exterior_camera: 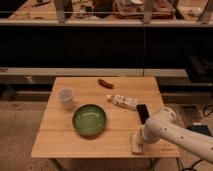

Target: Wipe the white sponge on the table

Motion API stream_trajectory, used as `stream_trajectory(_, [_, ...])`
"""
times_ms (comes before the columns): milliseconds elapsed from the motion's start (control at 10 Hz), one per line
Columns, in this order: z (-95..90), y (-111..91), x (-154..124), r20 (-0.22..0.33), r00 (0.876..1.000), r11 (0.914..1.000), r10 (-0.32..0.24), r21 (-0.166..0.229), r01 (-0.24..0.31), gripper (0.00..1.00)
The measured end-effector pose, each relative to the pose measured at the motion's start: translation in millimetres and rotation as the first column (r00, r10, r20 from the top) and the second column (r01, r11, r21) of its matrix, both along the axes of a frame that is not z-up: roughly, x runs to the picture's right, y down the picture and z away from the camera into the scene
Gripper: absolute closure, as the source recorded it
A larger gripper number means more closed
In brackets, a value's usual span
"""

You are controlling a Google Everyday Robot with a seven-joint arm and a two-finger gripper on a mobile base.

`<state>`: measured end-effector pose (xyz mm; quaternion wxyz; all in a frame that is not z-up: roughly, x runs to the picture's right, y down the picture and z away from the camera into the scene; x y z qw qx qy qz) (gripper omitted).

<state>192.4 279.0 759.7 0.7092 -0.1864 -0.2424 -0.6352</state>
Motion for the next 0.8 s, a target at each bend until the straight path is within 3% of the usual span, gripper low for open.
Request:
stream_trajectory(300, [-17.5,1,-33,0.062,0.998,0.9998,-0.004,0.019,0.003,0.88])
stream_trajectory(800, [-21.9,-1,-96,0.153,0.988,0.9997,-0.016,0.019,0.013,0.88])
